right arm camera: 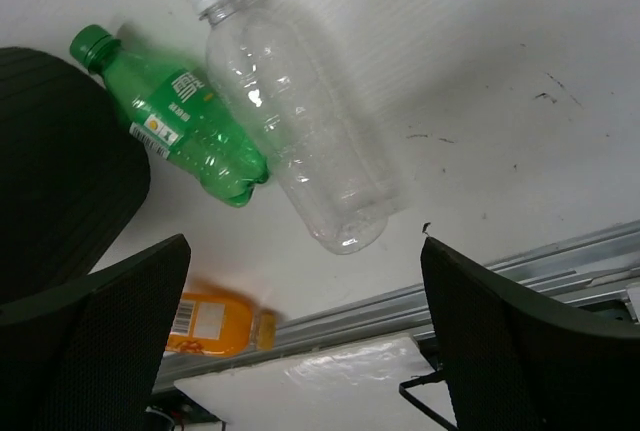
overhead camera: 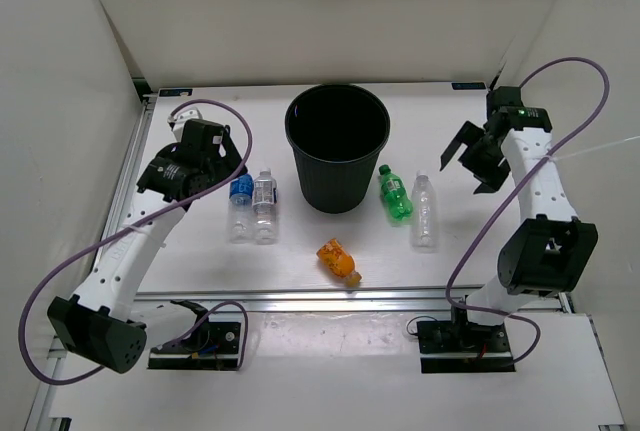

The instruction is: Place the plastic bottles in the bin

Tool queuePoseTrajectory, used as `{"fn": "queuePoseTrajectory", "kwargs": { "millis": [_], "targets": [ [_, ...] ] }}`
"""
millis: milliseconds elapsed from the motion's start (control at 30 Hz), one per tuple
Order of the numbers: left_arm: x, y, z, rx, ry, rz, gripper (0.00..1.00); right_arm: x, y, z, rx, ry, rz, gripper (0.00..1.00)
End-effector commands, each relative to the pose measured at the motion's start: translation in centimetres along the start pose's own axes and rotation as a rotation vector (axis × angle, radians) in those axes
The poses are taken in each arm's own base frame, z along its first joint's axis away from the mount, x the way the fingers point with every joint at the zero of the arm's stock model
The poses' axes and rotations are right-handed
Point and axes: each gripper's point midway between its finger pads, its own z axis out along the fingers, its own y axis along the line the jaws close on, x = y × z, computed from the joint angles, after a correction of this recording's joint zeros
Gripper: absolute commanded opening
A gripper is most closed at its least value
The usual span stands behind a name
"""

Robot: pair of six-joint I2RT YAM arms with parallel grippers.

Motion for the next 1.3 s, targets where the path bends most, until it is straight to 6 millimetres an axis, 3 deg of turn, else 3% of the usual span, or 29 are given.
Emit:
{"fn": "queuePoseTrajectory", "kwargs": {
  "millis": [0, 67, 133, 267, 500, 667, 867, 1133, 1200, 1267],
  "targets": [
    [-1.4, 0.6, -1.2, -0.004, -0.059, -0.027, 1.0, 0.2, 1.4, -0.7, -0.063, 0.05, -0.082, 1.0],
    [-1.3, 0.9, -1.2, -0.013, -0.062, -0.026, 1.0, 0.3, 2.0, -0.8, -0.03, 0.087, -0.085, 1.0],
    [-0.9, 1.5, -1.0, -0.025, -0.056, -0.027, 1.0, 0.6, 1.1, 0.3, 0.069, 0.102, -0.095, 1.0],
    [-0.6, 1.6, -0.8, -0.031, -0.05, -0.024, 1.0, 1.7, 2.0, 2.2, 0.017, 0.175, -0.166, 1.0],
    [-0.1, 1.4, -0.1, -0.039, -0.023, -0.022, 1.0, 1.3, 1.4, 6.1, 0.089, 0.205, -0.128, 1.0],
    [-0.3, 1.0, 0.3, -0.039, -0.024, -0.022, 1.0, 0.3, 2.4, 8.5, 0.063, 0.208, -0.148, 1.0],
    [0.1, 0.9, 1.0, -0.058, 0.001, -0.018, 1.0, 2.1, 1.6, 12.4, 0.082, 0.263, -0.162, 1.0],
    [0.4, 1.2, 1.6, -0.092, 0.034, -0.026, 1.0, 2.9, -0.1, 16.1, 0.179, 0.316, -0.151, 0.93],
    [0.7, 1.3, 1.8, -0.103, 0.047, -0.019, 1.0, 2.9, -0.9, 16.4, 0.23, 0.327, -0.148, 0.85],
    [0.7, 1.3, 1.8, -0.103, 0.047, -0.019, 1.0, 1.5, -1.0, 15.8, 0.256, 0.288, -0.127, 0.72]
  ]
}}
